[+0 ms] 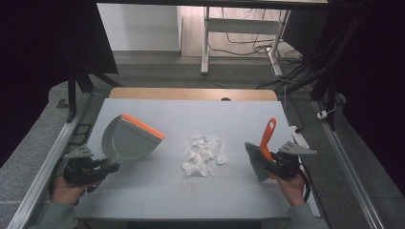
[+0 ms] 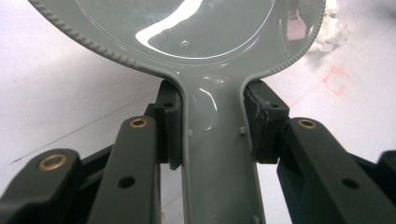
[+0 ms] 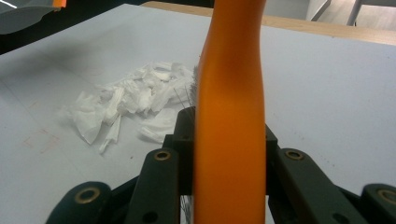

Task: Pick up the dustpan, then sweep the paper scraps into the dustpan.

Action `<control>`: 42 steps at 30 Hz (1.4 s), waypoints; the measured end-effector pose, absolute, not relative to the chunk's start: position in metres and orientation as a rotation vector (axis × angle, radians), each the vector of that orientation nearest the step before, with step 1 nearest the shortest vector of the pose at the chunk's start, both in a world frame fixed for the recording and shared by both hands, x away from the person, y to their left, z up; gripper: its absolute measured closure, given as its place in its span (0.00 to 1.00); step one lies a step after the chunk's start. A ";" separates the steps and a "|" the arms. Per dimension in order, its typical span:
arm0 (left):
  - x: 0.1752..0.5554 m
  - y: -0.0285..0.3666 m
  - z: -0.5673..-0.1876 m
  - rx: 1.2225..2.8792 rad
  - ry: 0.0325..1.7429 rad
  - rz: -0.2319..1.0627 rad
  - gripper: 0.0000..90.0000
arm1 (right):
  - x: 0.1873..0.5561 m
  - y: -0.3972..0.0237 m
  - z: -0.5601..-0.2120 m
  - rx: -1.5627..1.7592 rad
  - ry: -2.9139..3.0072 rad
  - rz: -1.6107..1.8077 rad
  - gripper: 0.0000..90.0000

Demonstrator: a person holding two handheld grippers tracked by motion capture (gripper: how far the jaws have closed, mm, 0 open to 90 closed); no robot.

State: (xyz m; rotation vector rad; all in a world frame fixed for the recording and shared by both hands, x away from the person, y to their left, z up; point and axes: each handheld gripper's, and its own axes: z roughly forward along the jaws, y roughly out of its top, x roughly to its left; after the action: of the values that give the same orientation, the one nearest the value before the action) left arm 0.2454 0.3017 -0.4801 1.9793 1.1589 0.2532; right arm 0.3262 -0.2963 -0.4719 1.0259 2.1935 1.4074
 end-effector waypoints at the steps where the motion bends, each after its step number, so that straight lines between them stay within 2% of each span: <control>1: 0.245 0.301 -0.481 1.984 1.155 0.252 0.68 | 0.326 -0.296 -0.472 1.026 2.193 1.407 0.79; 16: 0.238 0.292 -0.492 2.085 1.050 0.186 0.68 | 0.327 -0.295 -0.473 1.018 2.207 1.413 0.79; 30: 0.240 0.268 -0.500 2.200 0.912 0.097 0.68 | 0.326 -0.293 -0.474 1.010 2.212 1.411 0.79; 42: 0.239 0.263 -0.500 2.213 0.883 0.067 0.68 | 0.327 -0.291 -0.472 1.002 2.207 1.425 0.79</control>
State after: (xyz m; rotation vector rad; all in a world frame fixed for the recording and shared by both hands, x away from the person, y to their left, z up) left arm 0.2394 0.2628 -0.5004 2.2131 0.8834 0.0666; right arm 0.3268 -0.2914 -0.4718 1.0015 2.2071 1.4252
